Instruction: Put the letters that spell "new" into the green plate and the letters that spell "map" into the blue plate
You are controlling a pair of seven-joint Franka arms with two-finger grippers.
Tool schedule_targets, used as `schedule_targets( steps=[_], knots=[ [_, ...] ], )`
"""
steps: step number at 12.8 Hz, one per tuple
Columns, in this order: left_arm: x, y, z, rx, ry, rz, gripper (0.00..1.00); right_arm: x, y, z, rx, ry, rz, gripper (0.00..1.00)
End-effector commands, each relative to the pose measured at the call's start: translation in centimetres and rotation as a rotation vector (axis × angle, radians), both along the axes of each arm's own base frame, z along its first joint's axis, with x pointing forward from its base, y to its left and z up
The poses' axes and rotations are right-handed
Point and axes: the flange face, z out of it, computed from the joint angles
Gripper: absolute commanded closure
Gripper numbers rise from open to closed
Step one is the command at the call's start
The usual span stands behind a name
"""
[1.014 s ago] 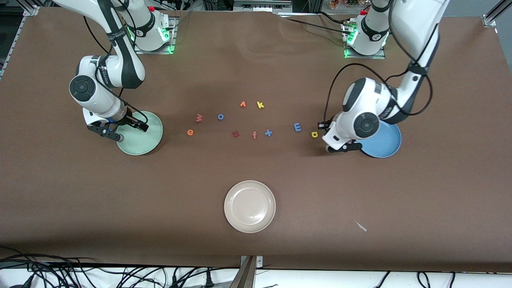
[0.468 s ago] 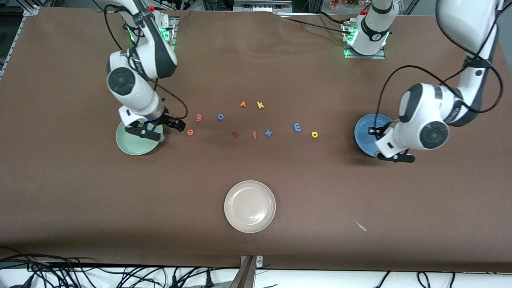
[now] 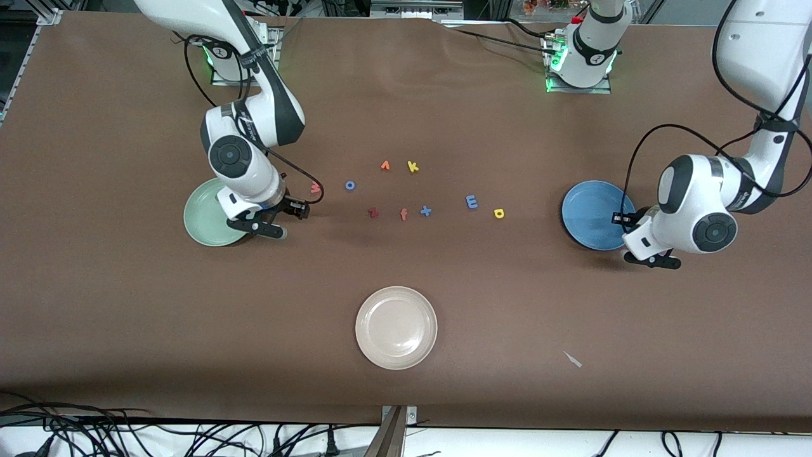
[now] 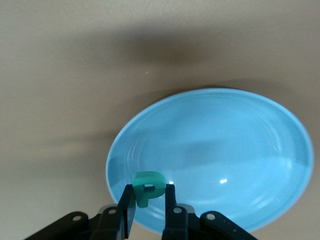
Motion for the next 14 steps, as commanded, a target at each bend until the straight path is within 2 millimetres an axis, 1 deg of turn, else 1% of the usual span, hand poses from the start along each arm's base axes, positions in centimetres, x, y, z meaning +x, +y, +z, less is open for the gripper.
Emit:
schedule_targets(
  steps=[1,2,3,4,5,6,7,8,9,10,11,12,13,14],
  knots=[
    [0.4,-0.3,-2.0,-0.01,-0.004,-0.036,0.64,-0.9,1.2,-2.6,0.015,0.005,0.03,0.28],
    [0.5,-0.2,-1.8,-0.009,-0.007,-0.034,0.38,-1.4,0.8,-3.3,0.02,-0.016,0.025,0.28],
    [0.5,-0.3,-1.4,-0.009,-0.01,-0.034,0.1,-2.1,0.5,-4.2,0.017,-0.014,0.02,0.29],
    [0.8,-0.6,-0.5,-0.008,-0.021,-0.038,0.0,-3.0,0.6,-4.9,0.013,0.001,0.026,0.34],
    [1.1,-1.1,1.1,-0.007,-0.043,-0.041,0.0,-3.2,0.6,-5.1,0.016,-0.007,0.027,0.39],
    [1.3,-2.7,3.3,-0.007,-0.065,-0.059,0.0,-3.1,0.5,-5.1,0.019,-0.014,0.028,0.39],
    [1.5,-4.7,5.0,-0.023,-0.063,-0.059,0.0,-3.1,0.5,-5.1,0.018,-0.014,0.028,0.39],
    [1.7,-5.8,6.3,-0.044,-0.037,0.013,0.0,-3.2,0.4,-5.3,0.017,-0.012,0.031,0.39],
    [1.7,-7.5,7.3,-0.057,-0.019,0.063,0.0,-3.3,0.4,-5.7,0.016,-0.012,0.034,0.39],
    [1.5,-10.1,8.0,-0.061,-0.024,0.089,0.0,-3.4,0.5,-6.2,0.016,-0.017,0.035,0.39],
    [1.3,-12.2,8.6,-0.045,-0.031,0.129,0.0,-3.6,0.4,-6.5,0.018,-0.024,0.036,0.39],
    [0.9,-14.2,8.3,-0.026,-0.027,0.182,0.0,-3.8,0.3,-6.9,0.019,-0.031,0.034,0.39],
    [0.5,-16.2,7.6,-0.023,-0.03,0.214,0.0,-4.0,0.4,-7.1,0.021,-0.033,0.038,0.41],
    [-0.2,-18.7,6.9,-0.027,-0.046,0.239,0.0,-4.2,0.7,-7.2,0.023,-0.032,0.044,0.47]
  ],
)
